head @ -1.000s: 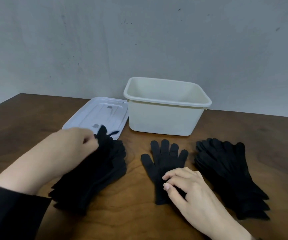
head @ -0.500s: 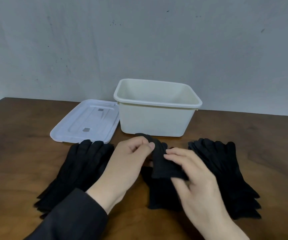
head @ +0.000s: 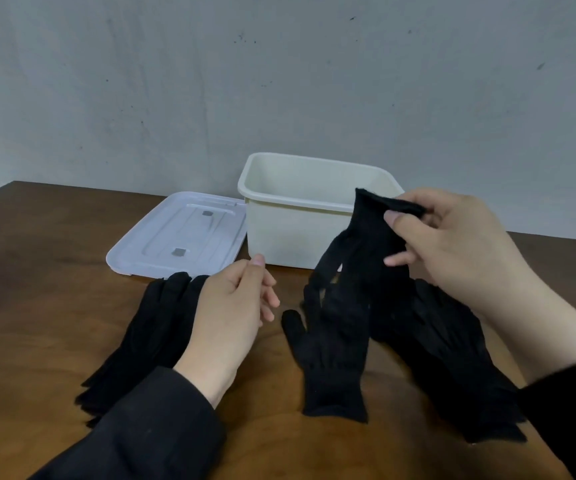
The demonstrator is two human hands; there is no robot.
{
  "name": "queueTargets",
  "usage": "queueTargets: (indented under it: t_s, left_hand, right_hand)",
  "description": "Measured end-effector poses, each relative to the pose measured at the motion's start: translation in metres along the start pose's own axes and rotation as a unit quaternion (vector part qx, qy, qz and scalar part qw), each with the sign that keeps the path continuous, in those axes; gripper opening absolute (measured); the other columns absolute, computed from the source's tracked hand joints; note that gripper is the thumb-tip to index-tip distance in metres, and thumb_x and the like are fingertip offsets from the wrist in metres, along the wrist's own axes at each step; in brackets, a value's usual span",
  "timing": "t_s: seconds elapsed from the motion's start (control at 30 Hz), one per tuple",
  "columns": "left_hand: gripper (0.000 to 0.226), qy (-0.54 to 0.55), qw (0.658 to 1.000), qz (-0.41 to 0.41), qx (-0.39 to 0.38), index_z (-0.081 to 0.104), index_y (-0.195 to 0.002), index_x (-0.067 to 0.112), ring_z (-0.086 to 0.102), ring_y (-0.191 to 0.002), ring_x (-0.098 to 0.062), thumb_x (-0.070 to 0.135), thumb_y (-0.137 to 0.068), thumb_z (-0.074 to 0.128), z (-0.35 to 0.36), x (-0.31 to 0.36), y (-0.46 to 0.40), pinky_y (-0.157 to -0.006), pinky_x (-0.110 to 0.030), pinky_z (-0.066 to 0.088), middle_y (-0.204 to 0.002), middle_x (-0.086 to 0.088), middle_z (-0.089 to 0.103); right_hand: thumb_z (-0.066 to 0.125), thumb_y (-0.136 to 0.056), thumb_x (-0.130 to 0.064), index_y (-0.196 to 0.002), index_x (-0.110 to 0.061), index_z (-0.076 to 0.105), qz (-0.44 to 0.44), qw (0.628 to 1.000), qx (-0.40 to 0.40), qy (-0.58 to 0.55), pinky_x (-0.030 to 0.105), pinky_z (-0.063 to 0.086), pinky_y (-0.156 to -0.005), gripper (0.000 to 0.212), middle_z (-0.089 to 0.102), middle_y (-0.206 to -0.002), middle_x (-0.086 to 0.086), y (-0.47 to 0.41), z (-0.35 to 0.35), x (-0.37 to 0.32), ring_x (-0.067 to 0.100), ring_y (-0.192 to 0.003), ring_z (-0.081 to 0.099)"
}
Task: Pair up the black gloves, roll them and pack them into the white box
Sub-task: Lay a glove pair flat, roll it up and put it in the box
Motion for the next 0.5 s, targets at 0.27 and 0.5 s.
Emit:
queueTargets:
  t_s: [0.27,0.5]
  left_hand:
    - [0.026,-0.323,0.928,0.095,-0.161,0.062,-0.109,0.036,0.063,-0.077,-0.001,0.023,-0.103,0.041,0.021,-0.008,0.002,-0.069,-0.01,0.047,-0.088,0.018,0.068]
    - [0.06,-0.563,0.74,0.182,-0.32,0.029,-0.148,0.04,0.039,-0.122,-0.008,0.038,-0.094,0.056,0.044,-0.026,0.026,-0.109,-0.037,0.033,-0.136,0.016,0.041]
  right_hand:
    - [0.07,-0.089,-0.009,-0.119,-0.043,0.069,-0.104,0.985,-0.077,0.109,0.008,0.037,-0.105,0.045,0.059,-0.119,-0.043,0.078,0.052,0.051,-0.015,-0.12,0.053]
    - [0.064,-0.095,-0.034,-0.131,-0.038,0.063,-0.146,0.95,-0.207,0.182,0.011,0.024,-0.115,0.036,0.045,-0.144,-0.033,0.119,0.095,0.098,-0.011,-0.141,0.027]
Point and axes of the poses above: each hand's wrist, its own y-axis away from the middle knuckle, its own z-axis out of the palm, x = y × z, the point moved 8 cm from there along -y, towards the middle knuckle
